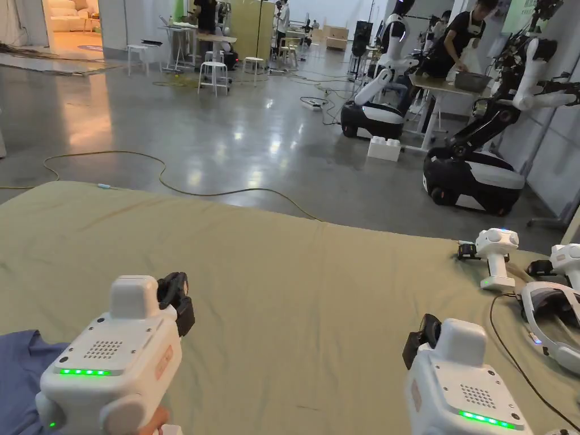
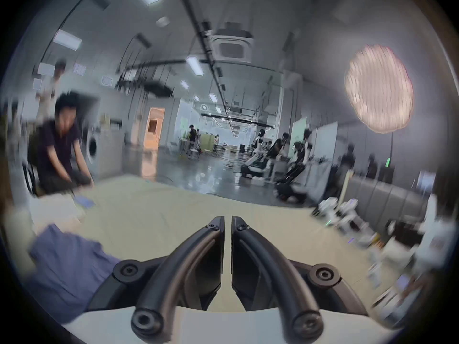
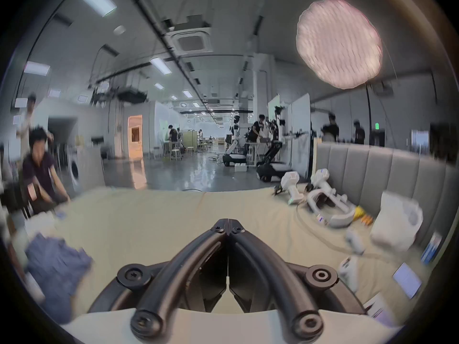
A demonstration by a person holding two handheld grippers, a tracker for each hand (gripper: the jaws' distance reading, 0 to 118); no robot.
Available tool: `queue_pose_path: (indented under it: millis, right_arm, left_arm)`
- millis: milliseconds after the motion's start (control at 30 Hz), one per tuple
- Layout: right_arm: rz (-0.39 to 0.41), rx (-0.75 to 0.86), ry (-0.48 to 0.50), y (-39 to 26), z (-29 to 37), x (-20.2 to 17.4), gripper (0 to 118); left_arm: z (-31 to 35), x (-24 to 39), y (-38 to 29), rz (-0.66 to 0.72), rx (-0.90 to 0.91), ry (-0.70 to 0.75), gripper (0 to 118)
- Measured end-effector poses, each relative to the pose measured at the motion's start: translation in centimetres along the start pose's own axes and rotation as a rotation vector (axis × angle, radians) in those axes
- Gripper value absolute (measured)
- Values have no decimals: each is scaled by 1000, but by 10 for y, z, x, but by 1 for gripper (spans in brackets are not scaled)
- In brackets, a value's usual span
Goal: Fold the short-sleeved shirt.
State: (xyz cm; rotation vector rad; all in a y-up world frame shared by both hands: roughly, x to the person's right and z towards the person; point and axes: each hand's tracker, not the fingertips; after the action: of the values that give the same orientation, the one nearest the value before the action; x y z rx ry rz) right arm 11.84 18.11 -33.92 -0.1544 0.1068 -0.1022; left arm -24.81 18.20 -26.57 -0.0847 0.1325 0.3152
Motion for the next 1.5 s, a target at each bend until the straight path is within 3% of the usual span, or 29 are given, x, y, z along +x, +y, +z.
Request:
queue_pose_path:
  millis: [100, 133, 167, 233, 267, 367, 433, 500, 533, 567, 633, 700, 800, 1000, 1067, 1100, 1167, 1367, 1500]
  right_arm:
    - [-297, 38, 11, 4, 3, 17, 0]
    - [-376, 55, 8, 4, 3, 21, 0]
    - [-399, 63, 5, 6, 3, 22, 0]
    - [-327, 92, 19, 8, 2, 20, 1]
    - [-181, 99, 19, 11, 1, 13, 1]
    - [447, 105, 13, 12, -2, -18, 1]
    - [962, 150, -12, -7, -4, -37, 1]
    - [1358, 189, 2, -29, -5, -42, 1]
    - [1504, 204, 7, -37, -5, -42, 1]
    - [1593, 224, 6, -42, -4, -42, 1]
    - [1544, 233, 19, -44, -1, -39, 1]
    - [1408, 223, 12, -38, 1, -42, 1]
    - [1099, 183, -13, -22, 3, -43, 1]
    - [365, 62, -34, 3, 4, -32, 1]
    - [158, 24, -43, 6, 3, -24, 1]
    - [102, 13, -46, 6, 3, -21, 1]
    - [56, 2, -72, 5, 4, -18, 1]
    - [81, -10, -69, 2, 5, -15, 1]
    - [109, -19, -48, 4, 8, -20, 1]
  left_arm:
    - [-1, -18, 0, 297, 18, -35, 6]
    - [1, -18, 0, 315, 45, -1, 6]
    - [3, -15, 1, 288, 62, 31, 7]
    - [10, 6, 10, 18, 79, 65, 7]
    - [10, 17, 13, -162, 67, 81, 7]
    - [1, 49, 4, -873, 7, 131, 7]
    - [-3, 62, -15, -1325, 3, 151, 7]
    - [-3, 62, -34, -1610, 51, 143, 7]
    - [-2, 62, -39, -1703, 80, 135, 7]
    - [-1, 61, -40, -1724, 84, 116, 7]
    - [-3, 55, -42, -1671, 84, 113, 7]
    - [-3, 57, -37, -1505, 67, 122, 7]
    - [-5, 52, -25, -1137, 8, 123, 7]
    - [-4, 28, -5, -301, -40, 80, 7]
    - [-5, 16, -4, -89, -47, 88, 7]
    - [-5, 12, -4, -28, -41, 91, 7]
    - [-2, 11, -3, 11, -13, 92, 7]
    - [23, 21, 14, -132, 34, 69, 7]
    - [24, 5, 25, -178, -37, 70, 7]
